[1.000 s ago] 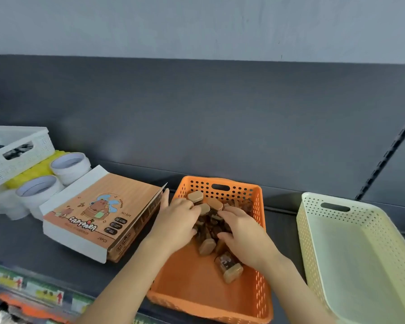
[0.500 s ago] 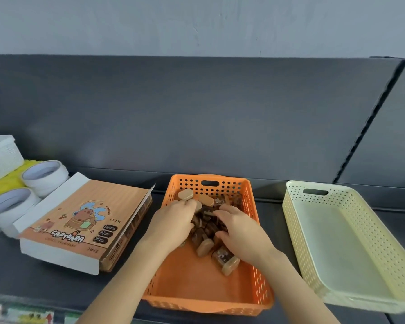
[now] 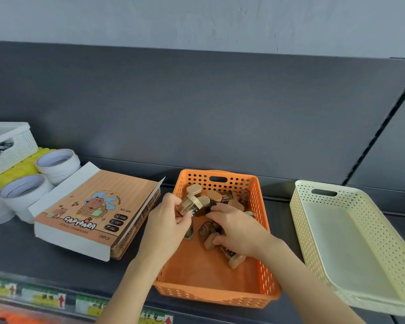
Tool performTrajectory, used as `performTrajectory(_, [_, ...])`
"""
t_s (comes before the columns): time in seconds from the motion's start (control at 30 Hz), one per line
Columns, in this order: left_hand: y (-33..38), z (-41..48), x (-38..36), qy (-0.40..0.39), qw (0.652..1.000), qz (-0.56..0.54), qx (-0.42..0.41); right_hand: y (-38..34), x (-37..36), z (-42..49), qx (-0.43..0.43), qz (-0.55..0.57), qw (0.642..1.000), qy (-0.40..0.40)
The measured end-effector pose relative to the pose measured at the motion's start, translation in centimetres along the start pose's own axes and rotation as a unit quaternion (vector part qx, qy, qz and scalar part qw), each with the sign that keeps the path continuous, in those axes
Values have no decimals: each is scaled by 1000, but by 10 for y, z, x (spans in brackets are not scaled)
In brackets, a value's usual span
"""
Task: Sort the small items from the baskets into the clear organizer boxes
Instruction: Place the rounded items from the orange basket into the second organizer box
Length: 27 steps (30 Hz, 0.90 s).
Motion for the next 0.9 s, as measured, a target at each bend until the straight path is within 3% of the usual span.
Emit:
performTrajectory(0.3, [7,-5,-4,-13,998,38,-48,-16,-19,10,53,-42,997,-34])
performTrajectory(0.4, [9,-6,-4,-14,997,48,-62,-10,-5,7,17,31,999,9])
performTrajectory(0.47, [7,-5,-2,-9,997,41,-61,-2,16,1,-31,77,993,85])
performTrajectory(0.6, [3,-5,-3,-2,998,39,-45,20,43,-25,-166,153,949,221])
performTrajectory(0.7, [0,-5,-3,-2,999,32,-24,26,36,-38,-213,211,925,234])
performTrajectory(0.9, [1,-7,-8,-23,999,44,-19,28,24,-53,-229,283,899,244])
Point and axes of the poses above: each hand's wrist, its own z-axis towards the middle knuckle, its own x-axis out of the back of the hand, y = z × x, the point moved 10 cm from there along z, towards the middle knuckle, and after that the axes turned 8 degrees about x, right-handed, at the moved point
